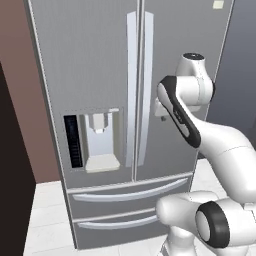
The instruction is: Retrieve the sausage and cheese from the fridge and place them on the cutting board on the counter.
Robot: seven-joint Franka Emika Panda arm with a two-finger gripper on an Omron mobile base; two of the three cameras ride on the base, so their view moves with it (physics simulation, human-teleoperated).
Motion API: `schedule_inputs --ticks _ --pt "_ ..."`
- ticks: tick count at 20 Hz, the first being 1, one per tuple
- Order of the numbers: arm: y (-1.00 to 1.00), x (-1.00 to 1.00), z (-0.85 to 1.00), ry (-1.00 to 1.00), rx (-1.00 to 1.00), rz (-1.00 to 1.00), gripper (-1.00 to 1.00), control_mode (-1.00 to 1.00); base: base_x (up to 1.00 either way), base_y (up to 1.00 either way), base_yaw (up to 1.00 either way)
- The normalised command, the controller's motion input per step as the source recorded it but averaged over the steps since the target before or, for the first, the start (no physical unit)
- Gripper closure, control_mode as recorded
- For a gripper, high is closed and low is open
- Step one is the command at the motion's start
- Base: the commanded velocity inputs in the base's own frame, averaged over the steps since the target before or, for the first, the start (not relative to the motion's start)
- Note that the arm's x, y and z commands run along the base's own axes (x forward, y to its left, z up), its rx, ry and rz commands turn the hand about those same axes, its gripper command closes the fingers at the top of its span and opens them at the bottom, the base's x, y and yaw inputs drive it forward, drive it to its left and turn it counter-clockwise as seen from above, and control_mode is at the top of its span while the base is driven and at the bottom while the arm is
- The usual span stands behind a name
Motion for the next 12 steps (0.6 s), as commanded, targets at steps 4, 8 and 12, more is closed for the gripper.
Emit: schedule_inputs --ticks 4,8,12 --pt "0.0 0.0 0.0 0.0 0.0 0.0 -1.0 1.0 -0.56 -0.06 0.0" --pt "0.0 0.0 0.0 0.0 0.0 0.0 -1.0 1.0 -0.15 0.0 0.0" --pt "0.0 0.0 0.0 0.0 0.0 0.0 -1.0 1.0 0.0 0.0 0.0"
